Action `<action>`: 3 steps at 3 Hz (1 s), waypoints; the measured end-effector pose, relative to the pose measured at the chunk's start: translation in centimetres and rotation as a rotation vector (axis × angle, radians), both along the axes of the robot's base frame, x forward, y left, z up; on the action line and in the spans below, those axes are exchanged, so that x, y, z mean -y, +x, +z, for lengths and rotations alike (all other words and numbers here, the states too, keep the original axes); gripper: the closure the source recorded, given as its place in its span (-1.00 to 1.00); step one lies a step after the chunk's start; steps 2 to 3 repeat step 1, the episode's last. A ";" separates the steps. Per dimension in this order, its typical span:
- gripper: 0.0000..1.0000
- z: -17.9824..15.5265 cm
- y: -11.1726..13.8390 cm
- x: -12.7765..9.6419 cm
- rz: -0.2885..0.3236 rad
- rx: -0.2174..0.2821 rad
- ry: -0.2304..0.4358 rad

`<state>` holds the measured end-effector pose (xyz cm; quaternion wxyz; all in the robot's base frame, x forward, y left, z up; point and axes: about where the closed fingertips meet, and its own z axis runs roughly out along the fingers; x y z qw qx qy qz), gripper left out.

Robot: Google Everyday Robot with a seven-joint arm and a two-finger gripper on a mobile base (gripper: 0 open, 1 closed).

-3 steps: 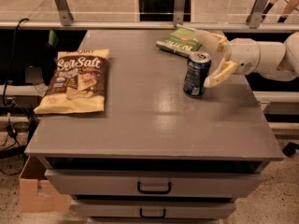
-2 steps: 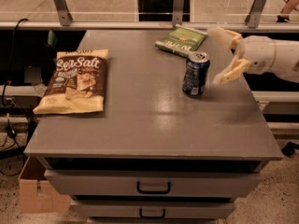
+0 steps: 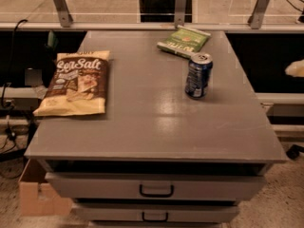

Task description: Place pepsi can upright

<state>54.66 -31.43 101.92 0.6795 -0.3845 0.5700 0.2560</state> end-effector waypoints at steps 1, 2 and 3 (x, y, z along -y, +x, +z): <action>-1.00 0.1 -0.6 1.4 -0.035 0.002 0.003; -1.00 0.1 -0.6 1.4 -0.035 0.002 0.003; -1.00 0.1 -0.6 1.4 -0.035 0.002 0.003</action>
Offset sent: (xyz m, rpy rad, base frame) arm 0.0000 0.0000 0.0000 0.0000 0.0000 0.0000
